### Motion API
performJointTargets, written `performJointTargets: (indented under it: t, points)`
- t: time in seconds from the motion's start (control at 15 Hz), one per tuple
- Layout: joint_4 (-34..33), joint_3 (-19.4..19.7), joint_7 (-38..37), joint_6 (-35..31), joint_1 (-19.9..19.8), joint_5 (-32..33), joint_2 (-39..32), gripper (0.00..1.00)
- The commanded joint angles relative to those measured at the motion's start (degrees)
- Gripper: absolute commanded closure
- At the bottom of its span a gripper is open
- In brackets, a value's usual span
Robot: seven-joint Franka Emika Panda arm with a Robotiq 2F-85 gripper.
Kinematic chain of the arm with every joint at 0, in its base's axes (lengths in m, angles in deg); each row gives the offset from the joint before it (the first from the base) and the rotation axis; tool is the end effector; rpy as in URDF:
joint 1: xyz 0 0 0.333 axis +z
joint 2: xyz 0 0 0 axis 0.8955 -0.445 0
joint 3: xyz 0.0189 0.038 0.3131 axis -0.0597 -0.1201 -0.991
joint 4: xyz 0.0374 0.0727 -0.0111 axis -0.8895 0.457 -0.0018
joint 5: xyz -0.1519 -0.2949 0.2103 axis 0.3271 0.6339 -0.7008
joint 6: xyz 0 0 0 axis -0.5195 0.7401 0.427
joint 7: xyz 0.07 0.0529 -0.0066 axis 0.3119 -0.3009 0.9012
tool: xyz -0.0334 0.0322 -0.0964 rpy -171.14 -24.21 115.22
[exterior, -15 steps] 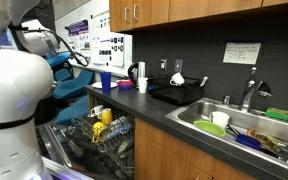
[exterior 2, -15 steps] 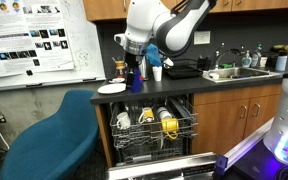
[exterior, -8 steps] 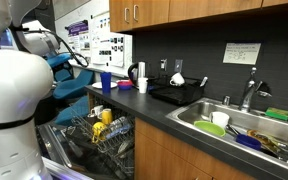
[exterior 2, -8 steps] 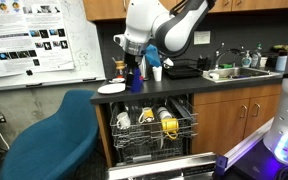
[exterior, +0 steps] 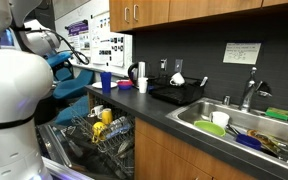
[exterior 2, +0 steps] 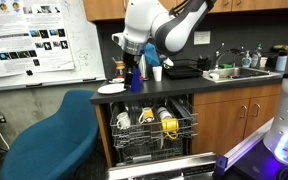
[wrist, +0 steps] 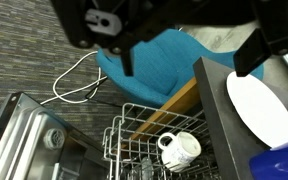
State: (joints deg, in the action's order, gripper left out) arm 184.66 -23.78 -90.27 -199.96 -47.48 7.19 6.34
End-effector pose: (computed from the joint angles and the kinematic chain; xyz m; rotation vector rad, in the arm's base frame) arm 0.4061 0.3625 0.3764 2.3395 1.5440 0.7611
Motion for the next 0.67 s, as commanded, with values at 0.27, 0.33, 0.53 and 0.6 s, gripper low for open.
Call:
performJointTargets:
  t: [0.27, 0.33, 0.53, 0.6]
  points:
    - [-8.2, 2.6, -5.1, 2.0, -1.1, 15.6, -2.6, 0.00]
    - [-9.0, 3.0, -5.8, 2.0, -1.3, 16.8, -3.1, 0.00]
    - [-10.5, 4.1, -6.6, 1.9, -1.5, 18.4, -4.2, 0.00]
    - [-10.8, 4.4, -6.6, 1.7, -1.5, 18.6, -4.5, 0.00]
